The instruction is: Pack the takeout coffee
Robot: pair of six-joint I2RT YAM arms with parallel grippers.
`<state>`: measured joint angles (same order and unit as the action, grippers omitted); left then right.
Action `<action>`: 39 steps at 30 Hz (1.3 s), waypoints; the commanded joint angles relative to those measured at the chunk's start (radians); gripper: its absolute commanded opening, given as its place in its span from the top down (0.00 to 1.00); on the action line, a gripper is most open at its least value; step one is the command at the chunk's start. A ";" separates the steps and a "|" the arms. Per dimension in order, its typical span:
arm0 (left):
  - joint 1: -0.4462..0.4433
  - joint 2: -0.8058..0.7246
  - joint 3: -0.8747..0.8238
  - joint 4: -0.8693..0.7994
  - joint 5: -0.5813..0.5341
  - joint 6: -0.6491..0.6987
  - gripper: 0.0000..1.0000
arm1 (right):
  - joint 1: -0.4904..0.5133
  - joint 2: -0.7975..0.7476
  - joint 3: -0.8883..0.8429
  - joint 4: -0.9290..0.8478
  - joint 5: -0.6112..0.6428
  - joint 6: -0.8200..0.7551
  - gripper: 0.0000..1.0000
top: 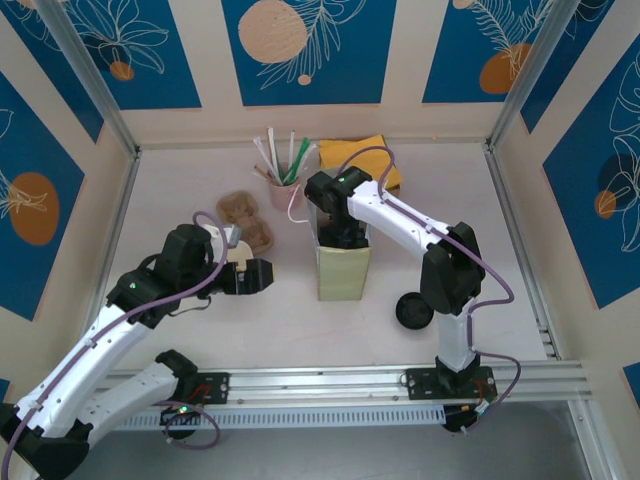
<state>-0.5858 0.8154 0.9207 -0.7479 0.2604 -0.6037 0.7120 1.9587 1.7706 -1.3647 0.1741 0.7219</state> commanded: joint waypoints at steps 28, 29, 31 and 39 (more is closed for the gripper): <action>-0.008 0.009 0.001 0.002 0.002 -0.006 0.00 | -0.008 0.079 -0.034 0.021 0.005 -0.016 0.35; -0.009 0.008 0.001 0.003 0.001 -0.007 0.00 | -0.008 0.080 -0.033 0.021 0.005 -0.016 0.35; -0.008 0.007 0.001 0.005 0.000 -0.007 0.00 | -0.008 0.080 -0.031 0.019 0.004 -0.016 0.36; -0.008 -0.002 0.001 0.005 -0.004 -0.006 0.00 | -0.008 0.077 -0.026 0.015 0.007 -0.018 0.35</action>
<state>-0.5858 0.8268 0.9207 -0.7475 0.2604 -0.6041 0.7090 1.9602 1.7744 -1.3689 0.1711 0.7151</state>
